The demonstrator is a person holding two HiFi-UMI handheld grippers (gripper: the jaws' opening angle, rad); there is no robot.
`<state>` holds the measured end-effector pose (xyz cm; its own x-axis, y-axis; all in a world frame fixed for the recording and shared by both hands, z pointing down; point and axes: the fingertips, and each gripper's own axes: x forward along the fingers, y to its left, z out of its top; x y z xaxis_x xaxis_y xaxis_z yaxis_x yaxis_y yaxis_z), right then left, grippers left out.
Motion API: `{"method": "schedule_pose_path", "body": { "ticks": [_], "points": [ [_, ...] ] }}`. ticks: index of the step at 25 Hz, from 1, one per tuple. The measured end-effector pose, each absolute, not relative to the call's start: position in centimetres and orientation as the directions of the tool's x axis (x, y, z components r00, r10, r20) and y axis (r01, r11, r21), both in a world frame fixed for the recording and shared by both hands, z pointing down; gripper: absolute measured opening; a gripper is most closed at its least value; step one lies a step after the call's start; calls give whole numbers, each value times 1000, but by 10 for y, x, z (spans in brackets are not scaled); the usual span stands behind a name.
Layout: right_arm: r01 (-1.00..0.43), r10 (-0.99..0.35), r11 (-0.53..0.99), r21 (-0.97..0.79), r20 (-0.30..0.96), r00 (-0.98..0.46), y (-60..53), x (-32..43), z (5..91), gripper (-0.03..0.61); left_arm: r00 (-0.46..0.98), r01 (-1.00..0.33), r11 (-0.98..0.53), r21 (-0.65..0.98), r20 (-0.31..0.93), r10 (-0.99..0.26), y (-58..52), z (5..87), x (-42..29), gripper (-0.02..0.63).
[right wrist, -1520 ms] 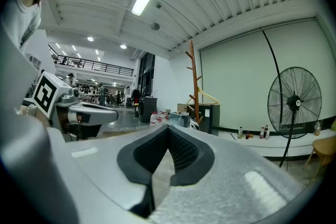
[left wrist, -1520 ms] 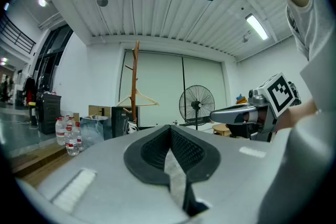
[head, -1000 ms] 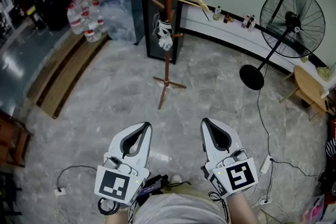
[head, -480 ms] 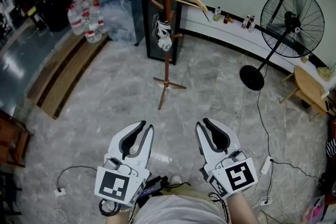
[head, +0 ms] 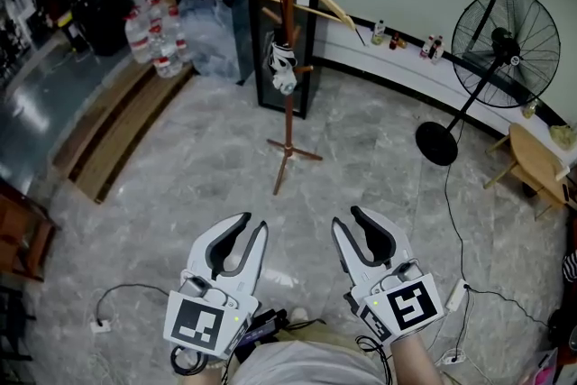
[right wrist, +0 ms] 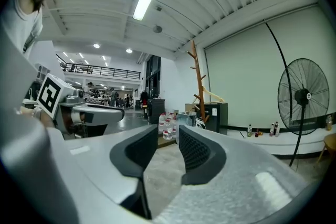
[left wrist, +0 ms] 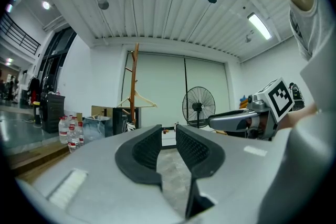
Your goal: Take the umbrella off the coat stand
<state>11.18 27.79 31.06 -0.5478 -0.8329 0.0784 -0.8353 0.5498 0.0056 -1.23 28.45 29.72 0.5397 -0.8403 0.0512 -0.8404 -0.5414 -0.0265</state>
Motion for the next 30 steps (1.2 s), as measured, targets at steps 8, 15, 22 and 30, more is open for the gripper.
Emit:
{"method": "schedule_pose_path", "body": {
  "ticks": [8, 15, 22, 30],
  "points": [
    [-829, -827, 559, -3, 64, -558, 279, 136, 312, 121, 538, -841, -538, -49, 24, -843, 288, 293, 10, 86],
    [-822, -820, 570, -8, 49, -570, 277, 145, 312, 121, 517, -854, -517, -63, 16, -856, 290, 289, 18, 89],
    [-821, -820, 571, -8, 39, -571, 269, 146, 314, 121, 491, -869, -492, -56, 31, -870, 280, 292, 15, 94],
    [-829, -828, 558, -21, 42, -558, 244, 144, 320, 121, 543, -838, -542, -60, -9, -839, 249, 298, 20, 101]
  ]
}}
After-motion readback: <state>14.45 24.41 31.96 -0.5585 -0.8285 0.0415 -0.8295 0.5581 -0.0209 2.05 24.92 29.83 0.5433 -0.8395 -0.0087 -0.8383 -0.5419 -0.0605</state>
